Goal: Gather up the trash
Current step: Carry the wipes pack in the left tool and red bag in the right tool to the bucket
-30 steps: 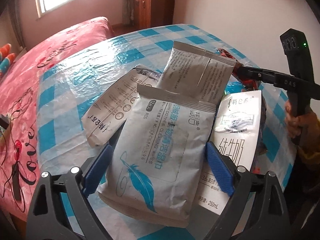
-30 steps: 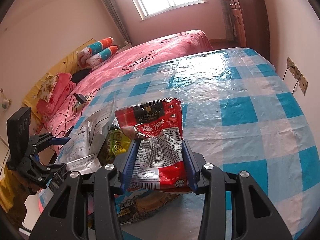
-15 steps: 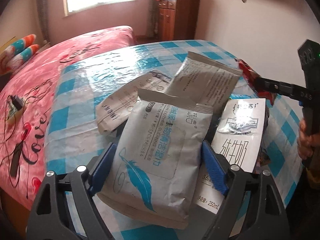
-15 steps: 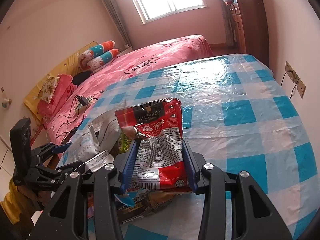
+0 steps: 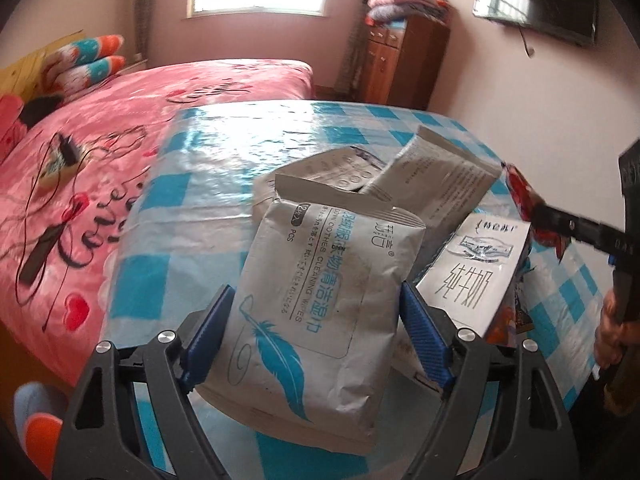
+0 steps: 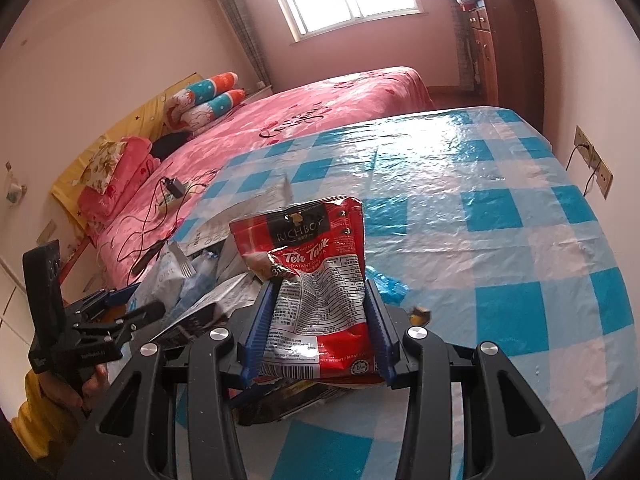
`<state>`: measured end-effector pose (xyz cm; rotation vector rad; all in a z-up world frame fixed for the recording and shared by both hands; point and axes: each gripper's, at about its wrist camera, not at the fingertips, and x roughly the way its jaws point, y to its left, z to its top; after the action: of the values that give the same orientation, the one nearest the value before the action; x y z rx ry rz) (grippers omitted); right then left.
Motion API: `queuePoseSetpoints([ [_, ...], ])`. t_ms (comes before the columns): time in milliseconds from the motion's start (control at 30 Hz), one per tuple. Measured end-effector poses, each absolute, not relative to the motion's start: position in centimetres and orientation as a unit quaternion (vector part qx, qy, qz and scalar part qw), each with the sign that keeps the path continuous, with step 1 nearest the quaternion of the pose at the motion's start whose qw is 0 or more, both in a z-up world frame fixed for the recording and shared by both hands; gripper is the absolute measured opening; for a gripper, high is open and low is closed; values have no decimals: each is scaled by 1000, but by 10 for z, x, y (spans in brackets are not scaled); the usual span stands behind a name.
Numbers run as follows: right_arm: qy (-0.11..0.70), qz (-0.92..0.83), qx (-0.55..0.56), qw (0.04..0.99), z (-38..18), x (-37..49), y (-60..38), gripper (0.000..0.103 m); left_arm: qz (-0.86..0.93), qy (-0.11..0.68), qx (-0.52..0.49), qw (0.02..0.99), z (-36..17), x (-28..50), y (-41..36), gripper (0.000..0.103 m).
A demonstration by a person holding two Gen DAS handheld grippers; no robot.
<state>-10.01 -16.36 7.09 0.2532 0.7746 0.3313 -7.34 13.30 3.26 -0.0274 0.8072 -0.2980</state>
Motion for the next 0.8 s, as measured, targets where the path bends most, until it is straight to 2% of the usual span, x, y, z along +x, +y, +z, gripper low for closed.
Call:
queuePoseSetpoints([
  [800, 383, 262, 66, 883, 101, -130, -55, 45, -47, 360, -118, 924, 41, -162, 242, 82],
])
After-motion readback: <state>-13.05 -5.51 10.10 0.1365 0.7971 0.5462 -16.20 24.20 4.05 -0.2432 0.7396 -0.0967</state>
